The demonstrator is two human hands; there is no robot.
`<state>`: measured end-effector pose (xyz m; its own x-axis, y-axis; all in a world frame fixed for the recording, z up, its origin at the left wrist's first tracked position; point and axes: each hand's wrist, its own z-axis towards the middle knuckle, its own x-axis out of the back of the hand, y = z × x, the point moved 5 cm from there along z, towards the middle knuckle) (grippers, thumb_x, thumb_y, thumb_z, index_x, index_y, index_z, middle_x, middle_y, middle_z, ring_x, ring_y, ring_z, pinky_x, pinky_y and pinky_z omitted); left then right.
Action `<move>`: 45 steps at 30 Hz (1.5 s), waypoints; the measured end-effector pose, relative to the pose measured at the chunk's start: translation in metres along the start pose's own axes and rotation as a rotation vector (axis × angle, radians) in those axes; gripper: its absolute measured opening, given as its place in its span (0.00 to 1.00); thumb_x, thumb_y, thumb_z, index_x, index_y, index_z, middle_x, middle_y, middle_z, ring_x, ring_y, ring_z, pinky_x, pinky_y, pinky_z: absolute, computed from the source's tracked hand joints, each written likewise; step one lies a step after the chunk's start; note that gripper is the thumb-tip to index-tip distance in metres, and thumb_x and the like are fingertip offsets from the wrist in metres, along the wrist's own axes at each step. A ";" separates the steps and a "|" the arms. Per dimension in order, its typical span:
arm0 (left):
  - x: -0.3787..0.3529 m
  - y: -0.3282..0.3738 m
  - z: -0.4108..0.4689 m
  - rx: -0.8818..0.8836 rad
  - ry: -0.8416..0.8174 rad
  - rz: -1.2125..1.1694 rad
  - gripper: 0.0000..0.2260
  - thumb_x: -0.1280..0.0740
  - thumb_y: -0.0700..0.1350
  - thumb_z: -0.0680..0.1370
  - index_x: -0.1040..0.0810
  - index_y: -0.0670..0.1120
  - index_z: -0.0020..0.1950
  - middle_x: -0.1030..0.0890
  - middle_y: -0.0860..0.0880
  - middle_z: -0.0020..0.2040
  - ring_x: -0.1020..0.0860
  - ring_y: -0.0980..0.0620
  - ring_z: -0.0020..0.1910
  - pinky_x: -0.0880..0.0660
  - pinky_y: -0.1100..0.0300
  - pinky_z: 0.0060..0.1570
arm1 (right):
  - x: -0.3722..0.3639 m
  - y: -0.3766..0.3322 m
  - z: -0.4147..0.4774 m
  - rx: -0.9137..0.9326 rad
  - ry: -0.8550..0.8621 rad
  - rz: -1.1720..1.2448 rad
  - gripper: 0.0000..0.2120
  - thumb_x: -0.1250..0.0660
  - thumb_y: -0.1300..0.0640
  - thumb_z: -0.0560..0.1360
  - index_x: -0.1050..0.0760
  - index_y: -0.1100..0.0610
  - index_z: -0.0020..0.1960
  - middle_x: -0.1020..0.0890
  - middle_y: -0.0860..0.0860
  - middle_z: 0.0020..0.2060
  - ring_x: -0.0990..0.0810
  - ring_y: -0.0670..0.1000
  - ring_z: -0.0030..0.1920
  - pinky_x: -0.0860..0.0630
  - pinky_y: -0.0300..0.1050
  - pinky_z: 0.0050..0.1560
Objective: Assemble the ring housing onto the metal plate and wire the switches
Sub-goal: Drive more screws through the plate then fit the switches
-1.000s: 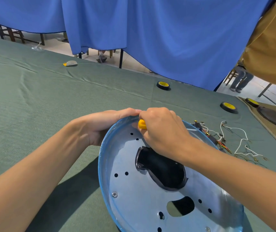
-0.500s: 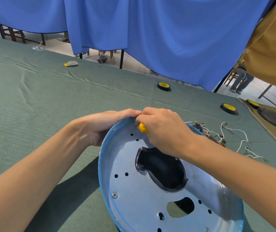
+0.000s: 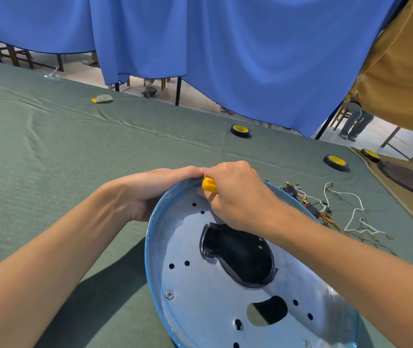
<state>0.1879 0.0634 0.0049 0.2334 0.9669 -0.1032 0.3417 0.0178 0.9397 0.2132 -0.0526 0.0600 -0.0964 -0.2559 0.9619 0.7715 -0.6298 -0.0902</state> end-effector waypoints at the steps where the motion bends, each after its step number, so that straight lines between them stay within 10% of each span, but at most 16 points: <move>1: 0.001 0.000 0.000 -0.004 0.000 -0.001 0.14 0.32 0.60 0.71 0.14 0.52 0.42 0.15 0.48 0.41 0.18 0.52 0.34 0.24 0.63 0.31 | 0.002 -0.001 0.001 0.050 -0.027 -0.005 0.03 0.36 0.60 0.75 0.23 0.56 0.47 0.23 0.53 0.41 0.23 0.60 0.45 0.27 0.51 0.42; 15: 0.005 -0.005 0.002 0.014 0.006 -0.020 0.17 0.34 0.60 0.75 0.13 0.49 0.43 0.15 0.45 0.43 0.17 0.51 0.36 0.22 0.62 0.33 | 0.007 0.002 0.001 0.503 -0.128 -0.162 0.12 0.39 0.71 0.71 0.20 0.61 0.48 0.19 0.55 0.46 0.24 0.61 0.38 0.25 0.54 0.34; 32: 0.011 -0.003 0.003 0.015 0.061 0.010 0.14 0.26 0.58 0.69 0.13 0.47 0.40 0.15 0.45 0.40 0.17 0.50 0.33 0.24 0.63 0.30 | 0.028 0.005 0.013 0.015 -0.195 0.214 0.04 0.36 0.58 0.72 0.23 0.52 0.46 0.21 0.48 0.40 0.25 0.49 0.40 0.27 0.46 0.38; 39: 0.015 -0.006 0.004 0.047 0.081 -0.007 0.21 0.28 0.60 0.69 0.14 0.44 0.50 0.14 0.42 0.47 0.16 0.48 0.37 0.22 0.61 0.32 | 0.067 0.023 0.018 -0.019 0.189 0.741 0.04 0.30 0.56 0.76 0.21 0.57 0.47 0.21 0.50 0.38 0.17 0.56 0.40 0.18 0.53 0.47; 45: 0.018 -0.006 0.004 0.056 0.126 0.040 0.25 0.28 0.62 0.69 0.15 0.42 0.51 0.15 0.41 0.47 0.17 0.48 0.37 0.22 0.60 0.32 | 0.072 0.028 0.019 -0.009 0.388 0.699 0.07 0.31 0.58 0.77 0.22 0.60 0.52 0.18 0.55 0.40 0.15 0.56 0.39 0.17 0.54 0.42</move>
<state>0.1937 0.0792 -0.0036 0.1331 0.9909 -0.0212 0.3856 -0.0321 0.9221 0.2400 -0.0751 0.1316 0.1946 -0.8294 0.5237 0.7294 -0.2345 -0.6426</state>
